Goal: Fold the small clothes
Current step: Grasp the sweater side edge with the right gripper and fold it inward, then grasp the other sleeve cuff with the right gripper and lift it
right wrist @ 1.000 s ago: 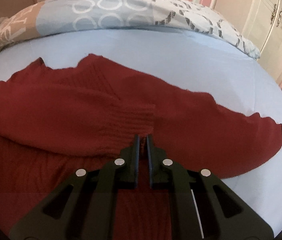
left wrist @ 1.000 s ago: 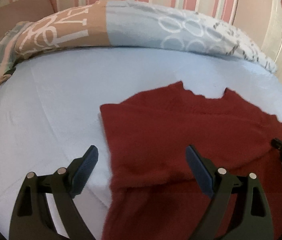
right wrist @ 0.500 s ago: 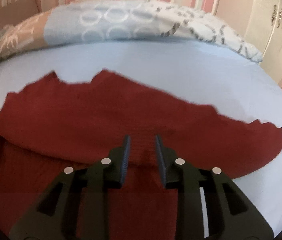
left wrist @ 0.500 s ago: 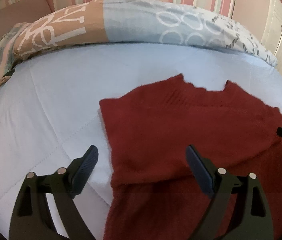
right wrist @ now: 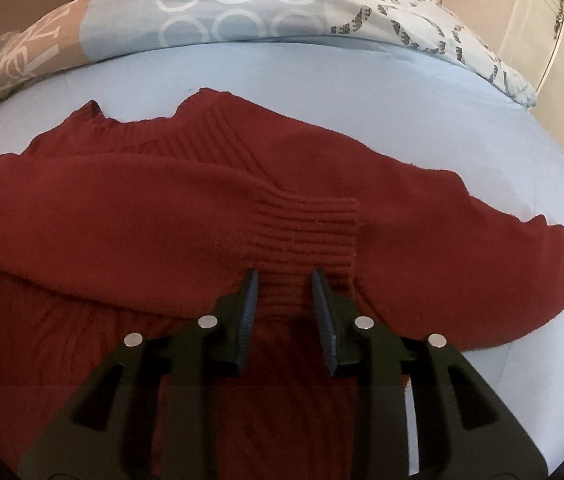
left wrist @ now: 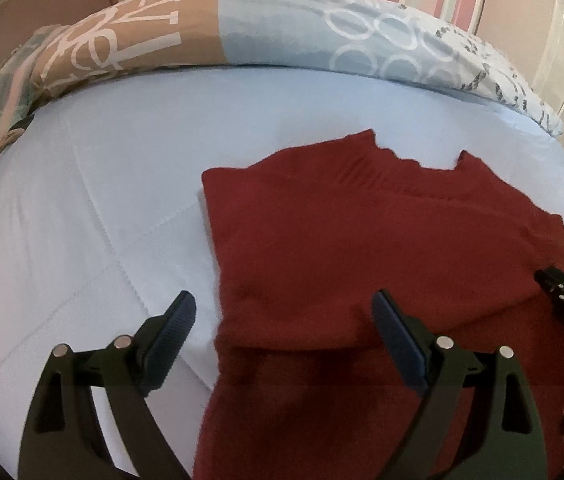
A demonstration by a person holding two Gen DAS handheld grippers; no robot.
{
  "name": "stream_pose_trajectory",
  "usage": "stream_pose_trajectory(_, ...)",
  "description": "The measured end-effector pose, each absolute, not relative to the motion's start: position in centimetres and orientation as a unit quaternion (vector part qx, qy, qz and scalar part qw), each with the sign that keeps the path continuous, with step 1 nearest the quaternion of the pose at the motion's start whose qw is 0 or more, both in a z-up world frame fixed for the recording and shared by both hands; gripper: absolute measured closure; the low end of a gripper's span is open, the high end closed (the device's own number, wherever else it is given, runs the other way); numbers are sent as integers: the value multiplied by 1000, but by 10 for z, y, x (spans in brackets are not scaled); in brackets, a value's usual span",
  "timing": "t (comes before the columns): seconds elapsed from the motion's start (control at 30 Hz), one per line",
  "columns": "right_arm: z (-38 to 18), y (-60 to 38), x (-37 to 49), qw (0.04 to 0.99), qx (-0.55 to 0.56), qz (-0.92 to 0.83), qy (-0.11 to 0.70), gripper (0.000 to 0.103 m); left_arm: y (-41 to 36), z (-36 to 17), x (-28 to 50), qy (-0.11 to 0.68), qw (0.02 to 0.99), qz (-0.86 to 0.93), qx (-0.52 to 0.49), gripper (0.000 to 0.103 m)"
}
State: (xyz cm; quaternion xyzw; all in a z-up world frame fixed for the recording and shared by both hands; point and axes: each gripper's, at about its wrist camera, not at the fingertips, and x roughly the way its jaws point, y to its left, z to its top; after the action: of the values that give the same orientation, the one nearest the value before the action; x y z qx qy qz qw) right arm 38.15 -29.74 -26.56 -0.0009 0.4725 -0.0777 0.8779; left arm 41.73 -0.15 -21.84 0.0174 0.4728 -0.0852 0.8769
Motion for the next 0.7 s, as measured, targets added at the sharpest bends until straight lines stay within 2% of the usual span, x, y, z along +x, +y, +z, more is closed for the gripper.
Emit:
stream_pose_trajectory(0.07,-262,-300,380,880,8,-74,468,71,-5,-212,415,469,879,-83,22,12)
stream_pose_trajectory(0.13,-254,-303,376,887,16,-63,458,63,-9,-205,412,462,883,-83,24,12)
stream_pose_trajectory(0.17,-247,-305,372,892,16,-60,447,52,-11,-202,411,461,883,-82,24,12)
stream_pose_trajectory(0.2,-242,-308,370,896,15,-64,440,45,-14,-198,410,457,885,-83,25,11)
stream_pose_trajectory(0.37,-208,-339,357,907,28,-78,414,43,-31,-183,407,445,890,-100,19,11)
stream_pose_trajectory(0.43,-197,-356,350,910,19,-91,404,32,-41,-176,406,439,892,-109,17,11)
stream_pose_trajectory(0.5,-189,-372,343,913,15,-99,396,28,-52,-169,403,428,896,-118,17,10)
stream_pose_trajectory(0.7,-181,-443,317,908,20,-143,393,23,-90,-162,401,418,898,-137,14,7)
